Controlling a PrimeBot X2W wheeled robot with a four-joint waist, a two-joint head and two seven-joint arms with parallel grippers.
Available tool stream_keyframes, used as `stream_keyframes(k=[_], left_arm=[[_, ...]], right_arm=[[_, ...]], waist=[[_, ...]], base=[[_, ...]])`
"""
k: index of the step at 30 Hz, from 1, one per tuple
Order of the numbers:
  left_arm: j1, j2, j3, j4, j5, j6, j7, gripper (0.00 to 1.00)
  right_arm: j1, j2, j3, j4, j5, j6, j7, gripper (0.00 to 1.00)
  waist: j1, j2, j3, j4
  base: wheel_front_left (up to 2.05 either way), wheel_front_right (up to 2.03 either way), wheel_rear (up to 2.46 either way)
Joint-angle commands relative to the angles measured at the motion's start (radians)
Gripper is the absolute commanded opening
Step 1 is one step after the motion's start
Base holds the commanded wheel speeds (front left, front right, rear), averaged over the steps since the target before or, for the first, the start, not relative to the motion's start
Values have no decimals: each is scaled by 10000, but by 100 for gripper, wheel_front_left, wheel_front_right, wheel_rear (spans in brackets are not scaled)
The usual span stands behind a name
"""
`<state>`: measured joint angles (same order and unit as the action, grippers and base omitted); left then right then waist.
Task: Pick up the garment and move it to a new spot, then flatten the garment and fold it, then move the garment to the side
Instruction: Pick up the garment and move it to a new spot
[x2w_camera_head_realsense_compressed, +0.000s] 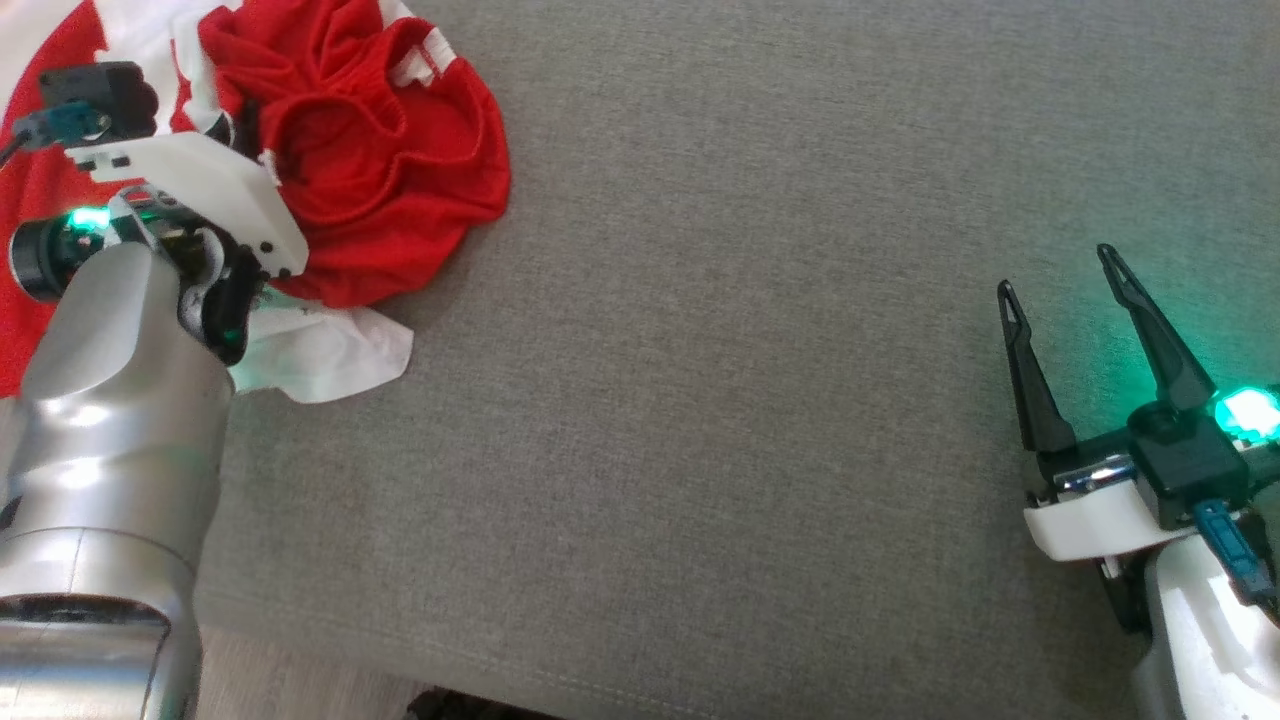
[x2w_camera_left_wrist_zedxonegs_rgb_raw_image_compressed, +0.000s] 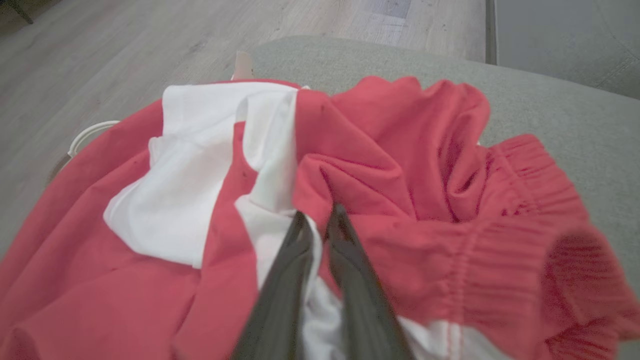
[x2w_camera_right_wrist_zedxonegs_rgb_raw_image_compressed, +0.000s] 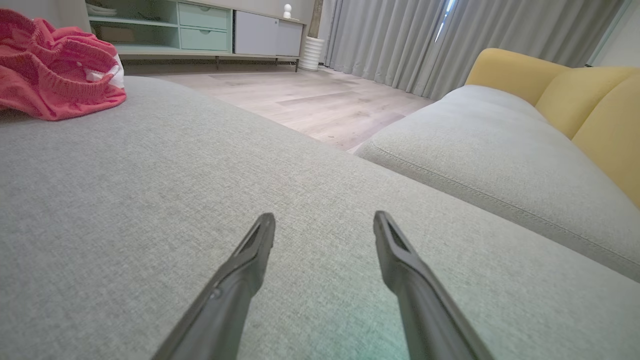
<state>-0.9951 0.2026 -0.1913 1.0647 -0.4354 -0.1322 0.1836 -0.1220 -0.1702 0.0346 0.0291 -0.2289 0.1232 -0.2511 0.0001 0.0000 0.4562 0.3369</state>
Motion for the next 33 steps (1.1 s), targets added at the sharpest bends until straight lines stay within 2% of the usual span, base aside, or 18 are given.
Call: stream_keyframes(k=[1,9,12,15,24,29,33], left_arm=[[-101,630,136,-244,-100,18,-188,0],[-343,1383,-756,-932,-782,17,-1765,0],[-261,1956,-1030,-1714,-1266,16,-2459,0],[-19,2383,-1176,-2567,-1666,16,-2710,0],[447,3345,-1542,-5842,-1835,98,-2142,0],[481,3398,-1716,-7802,-1812,401,-1423,0],[366,3068,-1939,-8897,-1976,519,-963,0]], right_arm=[[-164,-2,239,-358,-60,75,-107,100],[-261,464,443,-113,75,75,-107,100],[-172,858,574,88,283,75,-107,100],[-36,1062,584,186,419,75,-107,100],[291,1194,604,222,1148,75,-107,100],[451,1197,685,259,1642,75,-107,100],[434,1198,767,276,1902,75,-107,100]], waist=[[-1,0,10,-58],[-1,0,-806,-573],[-1,0,-1779,-1232],[-1,0,-2471,-1786],[-1,0,-3684,-3589],[-1,0,-3976,-4605],[-1,0,-4062,-5342]], base=[[0,0,0],[0,0,0],[0,0,0],[0,0,0],[0,0,0],[0,0,0],[0,0,0]])
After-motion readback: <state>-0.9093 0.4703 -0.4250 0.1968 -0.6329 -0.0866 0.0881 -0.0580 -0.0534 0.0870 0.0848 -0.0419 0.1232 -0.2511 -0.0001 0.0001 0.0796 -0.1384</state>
